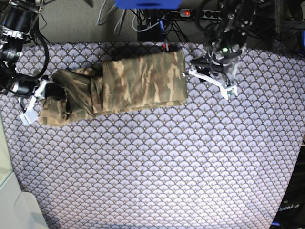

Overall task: Fold the T-shirt properly
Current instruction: 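Lift both strip ends with both grippers and bring them together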

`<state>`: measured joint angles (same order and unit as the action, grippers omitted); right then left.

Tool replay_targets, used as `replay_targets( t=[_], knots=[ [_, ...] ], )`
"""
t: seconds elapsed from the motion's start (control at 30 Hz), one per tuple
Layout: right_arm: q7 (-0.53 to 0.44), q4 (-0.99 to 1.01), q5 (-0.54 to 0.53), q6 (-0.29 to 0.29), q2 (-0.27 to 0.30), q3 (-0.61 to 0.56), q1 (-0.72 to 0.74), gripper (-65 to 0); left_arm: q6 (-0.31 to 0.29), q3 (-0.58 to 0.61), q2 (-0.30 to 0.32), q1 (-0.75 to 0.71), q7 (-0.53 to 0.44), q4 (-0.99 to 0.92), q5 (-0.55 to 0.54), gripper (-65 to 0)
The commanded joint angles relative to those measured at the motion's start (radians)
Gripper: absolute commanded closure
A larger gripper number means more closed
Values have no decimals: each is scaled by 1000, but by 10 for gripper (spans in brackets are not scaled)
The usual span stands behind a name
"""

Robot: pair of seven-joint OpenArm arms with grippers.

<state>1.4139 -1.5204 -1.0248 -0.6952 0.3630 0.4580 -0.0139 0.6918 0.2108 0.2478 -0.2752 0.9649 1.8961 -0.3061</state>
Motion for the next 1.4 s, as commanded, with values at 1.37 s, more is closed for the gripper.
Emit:
replay_targets(
  t=[1.37],
  knots=[
    [-18,-320,-25,-3,-218,-97,-37,0,6,112,-181,304,-13,-306,6,-8]
  ],
)
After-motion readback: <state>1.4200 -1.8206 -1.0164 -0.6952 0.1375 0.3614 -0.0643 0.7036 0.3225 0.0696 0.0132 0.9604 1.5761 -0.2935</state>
